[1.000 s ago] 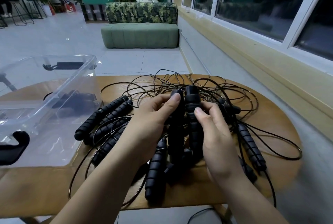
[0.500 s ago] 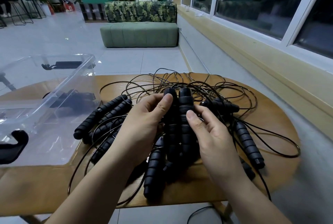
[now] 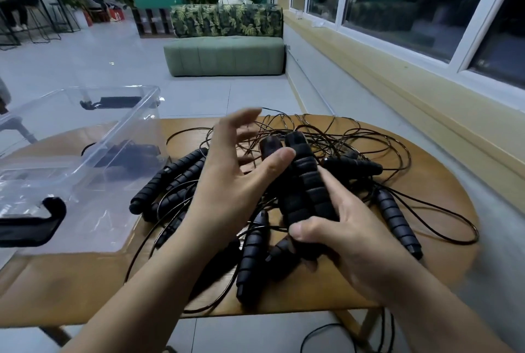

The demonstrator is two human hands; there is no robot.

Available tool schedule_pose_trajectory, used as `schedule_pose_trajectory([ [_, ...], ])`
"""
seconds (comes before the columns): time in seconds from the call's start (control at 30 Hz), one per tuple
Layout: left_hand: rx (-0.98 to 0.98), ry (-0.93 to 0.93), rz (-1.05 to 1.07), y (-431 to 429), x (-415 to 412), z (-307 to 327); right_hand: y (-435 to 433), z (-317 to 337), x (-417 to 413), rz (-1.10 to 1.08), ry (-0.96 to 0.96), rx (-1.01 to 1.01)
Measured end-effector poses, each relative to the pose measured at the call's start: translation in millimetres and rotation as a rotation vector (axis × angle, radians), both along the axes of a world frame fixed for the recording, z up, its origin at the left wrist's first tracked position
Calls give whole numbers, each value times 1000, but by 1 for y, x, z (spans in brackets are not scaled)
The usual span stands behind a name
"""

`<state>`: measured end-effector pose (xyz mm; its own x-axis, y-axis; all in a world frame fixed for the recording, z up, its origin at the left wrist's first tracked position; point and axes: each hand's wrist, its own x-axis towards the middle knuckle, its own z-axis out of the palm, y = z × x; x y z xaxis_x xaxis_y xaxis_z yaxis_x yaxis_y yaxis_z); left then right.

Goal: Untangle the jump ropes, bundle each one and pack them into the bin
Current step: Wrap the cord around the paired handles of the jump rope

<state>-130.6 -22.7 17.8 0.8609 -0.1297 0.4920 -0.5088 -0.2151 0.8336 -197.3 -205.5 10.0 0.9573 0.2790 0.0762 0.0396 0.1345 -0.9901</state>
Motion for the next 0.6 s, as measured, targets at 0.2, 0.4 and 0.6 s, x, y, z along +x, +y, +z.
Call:
schedule_pose_trajectory([
  [0.2,180,-238,-147,3,-24,15,-39,30,-29,267,-7,-279],
  [0.4,87,-192,-124,-12,-39,14,-67,44,-54,169,-70,-270],
  [0.6,-145,-4,-118,-20,-45,44,-50,54,-49,102,-152,-133],
])
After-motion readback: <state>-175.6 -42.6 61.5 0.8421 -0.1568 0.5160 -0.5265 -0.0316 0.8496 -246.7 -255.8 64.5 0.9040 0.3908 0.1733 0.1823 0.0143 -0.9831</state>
